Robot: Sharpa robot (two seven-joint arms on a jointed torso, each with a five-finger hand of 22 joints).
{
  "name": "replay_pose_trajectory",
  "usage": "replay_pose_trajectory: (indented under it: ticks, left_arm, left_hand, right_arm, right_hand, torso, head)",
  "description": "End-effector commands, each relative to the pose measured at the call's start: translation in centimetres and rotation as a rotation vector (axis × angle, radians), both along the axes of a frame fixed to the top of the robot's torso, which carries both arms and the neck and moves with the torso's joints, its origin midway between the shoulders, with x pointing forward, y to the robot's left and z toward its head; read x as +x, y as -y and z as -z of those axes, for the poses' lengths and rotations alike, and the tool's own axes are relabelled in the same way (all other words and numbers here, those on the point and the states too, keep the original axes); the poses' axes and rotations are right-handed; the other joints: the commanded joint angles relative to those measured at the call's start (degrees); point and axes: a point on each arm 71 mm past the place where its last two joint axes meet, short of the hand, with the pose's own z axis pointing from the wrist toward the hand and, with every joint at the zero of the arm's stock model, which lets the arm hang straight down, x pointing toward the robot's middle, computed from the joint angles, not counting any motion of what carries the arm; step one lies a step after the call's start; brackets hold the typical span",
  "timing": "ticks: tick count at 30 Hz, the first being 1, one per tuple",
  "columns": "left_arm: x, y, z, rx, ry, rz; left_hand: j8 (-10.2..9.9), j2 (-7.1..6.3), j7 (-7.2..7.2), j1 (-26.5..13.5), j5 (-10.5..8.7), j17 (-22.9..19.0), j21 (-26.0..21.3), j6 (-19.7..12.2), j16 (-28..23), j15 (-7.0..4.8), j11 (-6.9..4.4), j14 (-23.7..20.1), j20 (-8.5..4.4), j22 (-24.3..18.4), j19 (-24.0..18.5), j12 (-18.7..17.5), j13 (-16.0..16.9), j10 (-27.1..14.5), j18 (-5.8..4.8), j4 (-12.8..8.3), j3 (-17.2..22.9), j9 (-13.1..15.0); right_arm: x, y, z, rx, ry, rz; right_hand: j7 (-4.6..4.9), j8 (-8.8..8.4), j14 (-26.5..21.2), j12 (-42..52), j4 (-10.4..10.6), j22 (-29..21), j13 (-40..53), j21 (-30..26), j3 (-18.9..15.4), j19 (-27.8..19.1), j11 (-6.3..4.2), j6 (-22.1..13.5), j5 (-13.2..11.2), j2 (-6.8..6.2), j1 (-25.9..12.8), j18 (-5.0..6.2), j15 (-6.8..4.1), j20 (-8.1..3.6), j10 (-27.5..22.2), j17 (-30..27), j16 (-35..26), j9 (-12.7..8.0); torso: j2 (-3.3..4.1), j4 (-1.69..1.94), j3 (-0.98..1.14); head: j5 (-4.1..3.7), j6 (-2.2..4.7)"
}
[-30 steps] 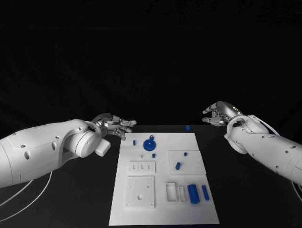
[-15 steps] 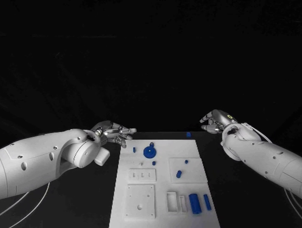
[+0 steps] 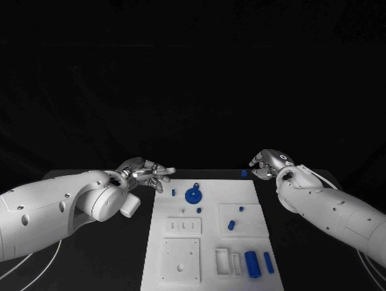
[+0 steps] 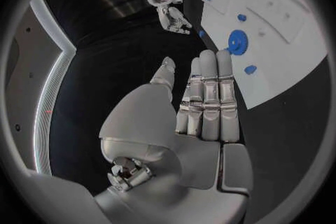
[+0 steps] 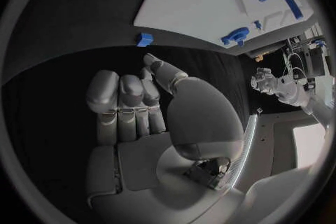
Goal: Assemble the parts on the task board
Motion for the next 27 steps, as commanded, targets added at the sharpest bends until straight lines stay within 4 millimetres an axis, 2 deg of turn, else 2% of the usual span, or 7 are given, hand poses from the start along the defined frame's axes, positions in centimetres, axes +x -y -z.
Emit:
replay_pose_trajectory:
  ticks: [1, 11, 16, 23, 27]
  left_arm:
    - [-0.18, 0.4, -0.49, -0.001, 0.054, 0.034]
    - [-0.26, 0.57, -0.75, 0.0, 0.068, 0.046]
    - [-0.22, 0.6, -0.76, 0.001, 0.068, 0.046]
    - [-0.2, 0.66, -0.74, 0.002, 0.065, 0.047]
    - [-0.2, 0.69, -0.74, 0.002, 0.064, 0.047]
  left_hand:
    - [-0.2, 0.38, 0.24, 0.4, -0.25, 0.0, -0.2, -0.1, -0.2, 0.19, -0.07, 0.1, 0.03, 0.0, 0.2, -0.3, 0.0, -0.5, -0.62, -0.3, 0.0, 0.0]
    - [-0.2, 0.41, 0.26, 0.5, -0.25, 0.0, -0.4, -0.2, -0.3, 0.19, -0.05, 0.2, 0.02, 0.0, 0.3, -0.3, -0.1, -0.5, -0.63, -0.4, 0.0, 0.0]
    - [-0.2, 0.39, 0.33, 0.5, -0.25, 0.0, -0.7, -0.3, -0.3, 0.23, 0.02, 0.2, 0.04, 0.1, 0.4, -0.3, -0.1, -0.7, -0.63, -0.4, 0.0, -0.1]
    - [-0.2, 0.38, 0.36, 0.5, -0.25, 0.1, -0.8, -0.4, -0.4, 0.25, 0.04, 0.2, 0.06, 0.1, 0.5, -0.3, -0.1, -0.8, -0.61, -0.4, 0.0, -0.1]
    - [-0.3, 0.38, 0.39, 0.5, -0.25, 0.1, -0.9, -0.5, -0.4, 0.26, 0.07, 0.2, 0.08, 0.2, 0.5, -0.3, -0.1, -0.9, -0.6, -0.4, 0.0, -0.1]
  right_arm:
    - [-0.03, -0.43, 0.09, -0.054, 0.03, -0.046]
    - [0.01, 0.02, 0.55, -0.115, 0.04, -0.049]
    - [0.06, 0.12, 0.46, -0.111, 0.04, -0.047]
    - [0.17, 0.04, 0.11, -0.095, 0.055, -0.039]
    - [0.31, 0.06, -0.17, -0.093, 0.061, -0.034]
  right_hand:
    - [-0.36, -0.2, 0.1, 0.2, -0.5, 7.4, -0.1, 0.3, 0.1, 1.3, -0.52, -0.4, -0.3, 0.22, 0.2, -0.29, -0.23, -0.09, 0.1, 0.1, 0.2, -0.1]
    - [-0.72, -0.18, 0.1, 0.0, 0.3, 7.4, -0.3, 0.7, 0.9, 1.1, -0.73, -1.7, -1.0, -1.12, 0.9, -0.45, -0.37, -0.25, 0.5, 0.0, 0.3, 0.0]
    - [-0.4, -0.24, 0.2, 0.3, 1.0, 7.4, -0.1, 0.7, 0.2, 1.2, -0.62, -4.1, -0.1, -2.12, -0.3, -0.46, -0.26, -0.18, 0.6, 0.0, 0.4, -0.4]
    - [0.43, -0.22, 0.2, 0.2, 3.6, 7.3, -0.1, 0.3, -3.4, 1.4, -0.14, -8.5, -2.0, -3.06, -0.4, -0.21, 0.09, 0.23, 0.6, -0.1, 0.4, -0.6]
    - [0.29, -0.2, 0.2, 0.1, 3.4, 7.3, -0.2, 0.2, -2.8, 1.4, -0.43, -9.3, -2.8, -2.79, 0.6, -0.17, -0.04, 0.2, 0.6, -0.1, 0.4, -0.7]
  torso:
    - [0.65, 0.15, -0.15]
    - [1.27, 0.38, -0.29]
    - [1.31, 0.26, -0.27]
    - [1.36, 0.3, -0.26]
    - [1.42, 0.39, -0.29]
  head:
    - [-0.29, 0.28]
    - [-0.55, 0.63]
    - [-0.42, 0.51]
    - [-0.4, 0.4]
    - [-0.4, 0.33]
